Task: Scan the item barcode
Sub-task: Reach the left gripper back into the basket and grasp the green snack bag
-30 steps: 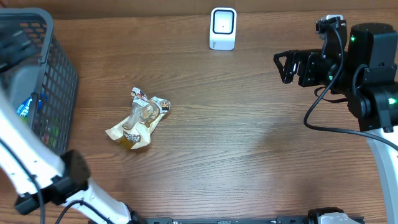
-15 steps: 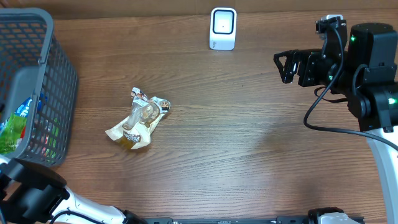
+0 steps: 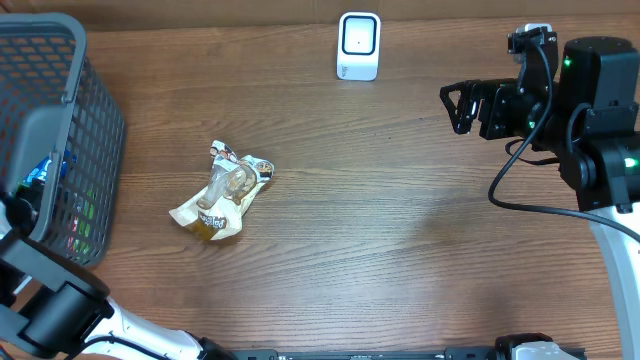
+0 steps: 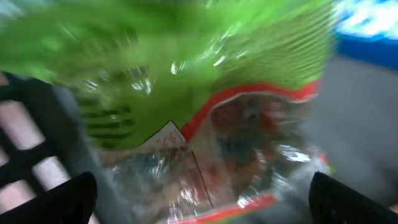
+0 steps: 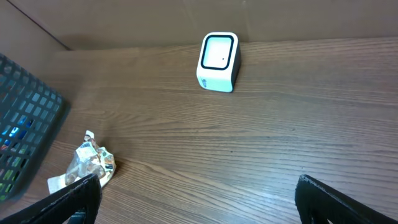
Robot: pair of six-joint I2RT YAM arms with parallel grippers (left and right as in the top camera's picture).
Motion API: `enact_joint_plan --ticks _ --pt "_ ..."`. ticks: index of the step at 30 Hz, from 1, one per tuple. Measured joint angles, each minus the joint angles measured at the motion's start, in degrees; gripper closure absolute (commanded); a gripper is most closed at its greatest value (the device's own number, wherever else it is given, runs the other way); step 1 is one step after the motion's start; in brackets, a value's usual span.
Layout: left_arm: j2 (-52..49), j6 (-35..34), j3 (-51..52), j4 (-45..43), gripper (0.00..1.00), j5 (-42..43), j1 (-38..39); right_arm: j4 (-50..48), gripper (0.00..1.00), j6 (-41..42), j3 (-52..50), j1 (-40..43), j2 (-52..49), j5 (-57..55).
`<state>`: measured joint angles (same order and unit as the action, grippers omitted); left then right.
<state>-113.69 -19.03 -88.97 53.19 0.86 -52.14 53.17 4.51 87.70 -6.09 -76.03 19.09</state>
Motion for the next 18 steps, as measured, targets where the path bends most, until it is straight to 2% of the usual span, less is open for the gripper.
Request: enact_joint_plan --ticks 3,5,7,8,9,15,18 --pt "0.00 -0.61 5.03 -5.55 0.04 -0.04 0.31 0.04 0.00 0.02 0.00 -0.02 0.00 0.00" --pt "0.00 -0.83 7.41 -8.31 0.16 0.24 0.35 0.02 0.00 0.00 0.00 0.00 0.00 -0.02" --pt "0.74 -1.07 9.51 -11.41 0.53 0.26 0.39 0.07 0.00 0.00 0.00 0.00 0.00 0.00" --pt "1.07 -1.49 10.12 -12.20 0.83 0.31 0.39 0.22 0.00 0.00 0.00 -0.02 0.00 -0.02" --pt "1.20 -1.75 10.49 -12.81 0.96 0.63 0.39 0.63 0.00 0.00 0.02 0.00 0.00 0.00" --pt "2.40 -1.84 10.25 -13.07 0.96 2.40 0.33 1.51 0.00 0.00 0.02 0.00 0.00 -0.02" --pt "2.01 -1.84 8.11 -8.48 0.96 3.98 0.02 1.51 0.00 0.00 0.02 0.00 0.00 -0.02"
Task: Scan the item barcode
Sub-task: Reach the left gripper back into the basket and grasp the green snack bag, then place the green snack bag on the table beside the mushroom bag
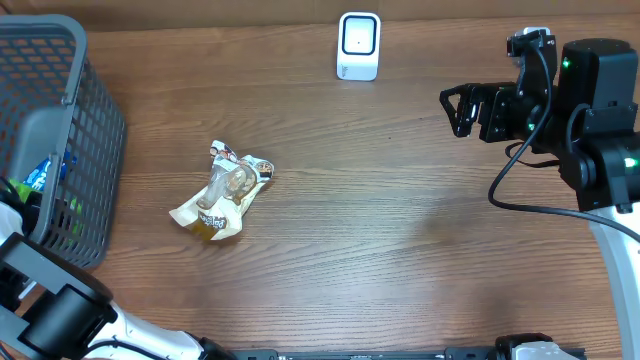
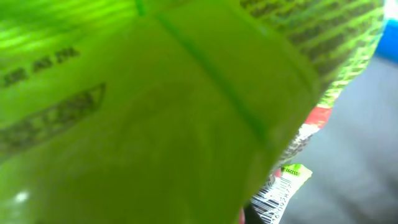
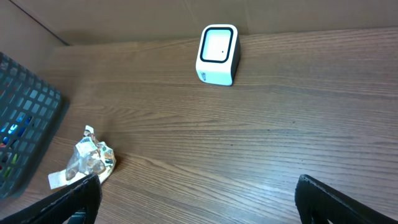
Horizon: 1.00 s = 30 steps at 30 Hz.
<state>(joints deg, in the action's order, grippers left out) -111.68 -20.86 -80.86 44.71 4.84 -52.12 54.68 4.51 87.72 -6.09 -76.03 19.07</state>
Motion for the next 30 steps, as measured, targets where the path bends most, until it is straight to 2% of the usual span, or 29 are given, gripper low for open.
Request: enact_joint_plan --ticks 4,8,13,18,22,26,30 --pt "-0.44 0.22 -4.57 5.68 0.96 2.23 0.00 0.00 0.00 0.02 0.00 0.00 0.00 0.02" --pt "0.07 2.62 -13.57 9.94 0.96 4.96 0.39 0.02 0.00 0.00 -0.02 0.00 0.00 0.00" --pt "6.64 7.67 -23.47 13.14 0.96 6.54 4.59 0.09 0.00 0.00 0.00 0.00 -0.02 0.02" --pt "16.87 12.66 -27.21 15.28 0.96 6.84 13.92 0.17 0.00 0.00 0.00 0.00 -0.02 0.02" --pt "23.21 15.67 -28.35 20.26 0.96 7.65 25.31 0.17 0.00 0.00 0.00 -0.02 -0.02 0.02" --pt "23.85 17.14 -27.85 24.90 0.96 8.31 36.37 0.20 0.00 0.02 0.00 0.00 0.00 0.02" --pt "20.37 17.94 -23.47 28.70 0.96 8.35 45.11 0.20 0.00 0.02 0.00 0.00 0.00 0.02"
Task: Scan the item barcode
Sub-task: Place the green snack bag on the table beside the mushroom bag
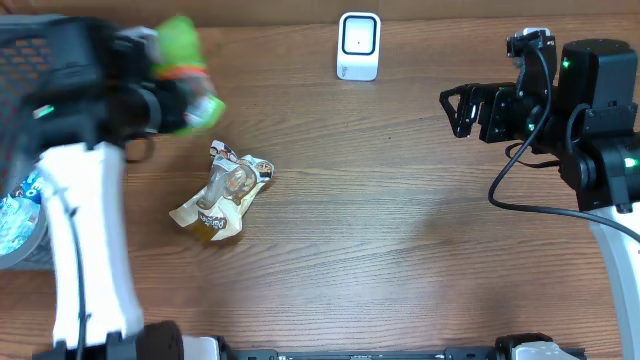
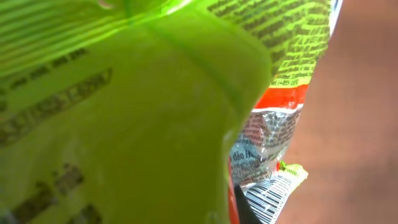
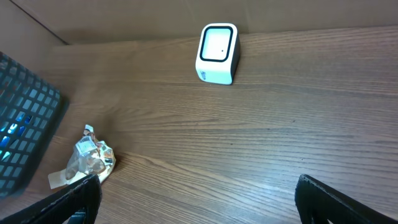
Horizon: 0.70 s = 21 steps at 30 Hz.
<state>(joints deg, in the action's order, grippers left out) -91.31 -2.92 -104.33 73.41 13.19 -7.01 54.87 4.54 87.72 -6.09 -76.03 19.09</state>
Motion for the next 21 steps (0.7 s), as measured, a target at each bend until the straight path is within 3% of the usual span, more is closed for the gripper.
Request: enact_joint_plan --ticks 11,12,13,15,16,18,21 --pt "-16.52 0.26 15.69 4.35 0.96 -0.26 12.24 0.07 0.00 0.00 0.00 0.00 0.00 -0.02" --pt "-17.81 0.39 16.46 4.37 0.92 -0.50 13.03 0.07 0.00 -0.04 0.00 0.00 -0.02 0.00" --pt "-18.75 0.52 16.94 4.24 0.83 -0.83 13.60 0.11 0.00 -0.02 0.00 0.00 0.00 0.00" --pt "-20.28 1.01 17.49 3.98 0.54 -1.46 14.58 0.15 0.00 -0.02 0.00 0.00 -0.02 0.00" --pt "-20.55 1.33 17.64 3.93 0.45 -1.73 14.88 0.28 0.00 -0.02 0.00 0.00 -0.02 0.00" --pt "-20.59 1.42 17.64 3.93 0.37 -2.05 14.91 0.33 0.00 -0.02 0.00 0.00 0.00 0.02" --pt "-20.59 1.42 17.40 3.98 0.35 -2.73 14.75 0.46 0.00 -0.04 0.00 0.00 0.00 0.00"
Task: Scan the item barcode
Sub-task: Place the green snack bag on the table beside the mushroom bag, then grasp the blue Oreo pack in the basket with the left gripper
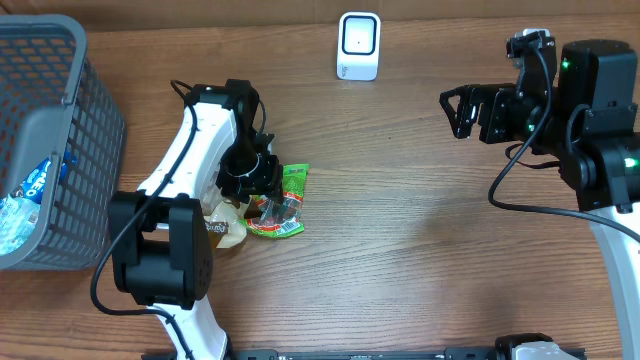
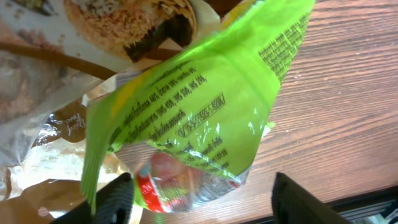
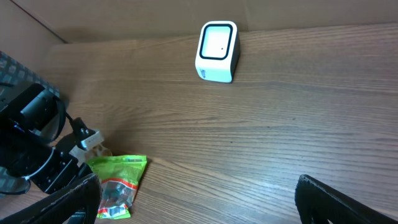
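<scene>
A green snack bag with a red-edged clear window lies flat on the wooden table, its upper edge resting on a beige pastry bag. In the right wrist view the green bag shows a barcode at its near end. My left gripper hangs over the bag, jaws wide open with the bag between and below them. The white scanner stands at the back edge, window facing up. Far to the right, my right gripper hovers open and holds nothing.
A dark wire basket stands at the left edge with several packets inside. The left arm reaches across the table's left part. The scanner is far behind the green bag.
My left gripper held the green bag in the air beside the basket. Now the bag lies on the table against the beige bag and the gripper is open over it. The right arm is unchanged.
My left gripper was first down in the basket, open over the green bag. Then the bag filled its view, still in the basket. Then it held the bag above the table outside the basket. Now the bag lies released mid-table.
</scene>
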Robot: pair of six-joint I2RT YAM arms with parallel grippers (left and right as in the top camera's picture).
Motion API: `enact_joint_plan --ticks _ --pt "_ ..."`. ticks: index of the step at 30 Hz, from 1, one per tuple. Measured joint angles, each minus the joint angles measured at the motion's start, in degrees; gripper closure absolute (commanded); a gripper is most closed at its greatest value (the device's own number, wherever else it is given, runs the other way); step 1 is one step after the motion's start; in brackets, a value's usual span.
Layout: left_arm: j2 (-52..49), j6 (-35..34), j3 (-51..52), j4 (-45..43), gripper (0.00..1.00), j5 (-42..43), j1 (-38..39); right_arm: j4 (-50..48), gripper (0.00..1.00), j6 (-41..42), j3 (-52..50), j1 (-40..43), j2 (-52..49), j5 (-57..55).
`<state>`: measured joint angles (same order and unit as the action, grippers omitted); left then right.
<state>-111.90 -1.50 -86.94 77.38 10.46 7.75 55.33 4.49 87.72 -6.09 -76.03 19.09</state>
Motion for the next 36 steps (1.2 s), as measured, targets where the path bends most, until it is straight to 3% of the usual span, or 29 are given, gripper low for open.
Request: enact_joint_plan --ticks 4,7,11,17,29,36 --pt "-0.02 0.00 -4.46 1.84 0.35 -0.17 -0.52 0.35 0.00 0.02 0.00 0.00 0.00 0.02" --pt "-0.22 -0.02 -13.92 5.20 0.35 -0.66 -1.40 0.63 0.00 0.02 0.00 0.00 -0.02 0.00" --pt "-0.42 -1.44 -32.30 8.96 0.21 -1.92 -4.83 0.92 0.00 0.02 0.02 0.00 -0.02 0.07" --pt "0.04 -4.98 -50.99 10.36 0.14 -3.63 -15.89 1.55 0.00 0.02 0.02 0.00 -0.02 0.11" --pt "-0.74 -15.43 -53.31 9.88 0.16 -7.91 -47.95 2.69 0.00 0.02 0.02 0.00 -0.02 0.15" --pt "-5.38 -20.37 -53.31 8.59 0.15 -10.19 -51.65 2.71 0.00 0.02 0.02 0.00 -0.02 0.15"
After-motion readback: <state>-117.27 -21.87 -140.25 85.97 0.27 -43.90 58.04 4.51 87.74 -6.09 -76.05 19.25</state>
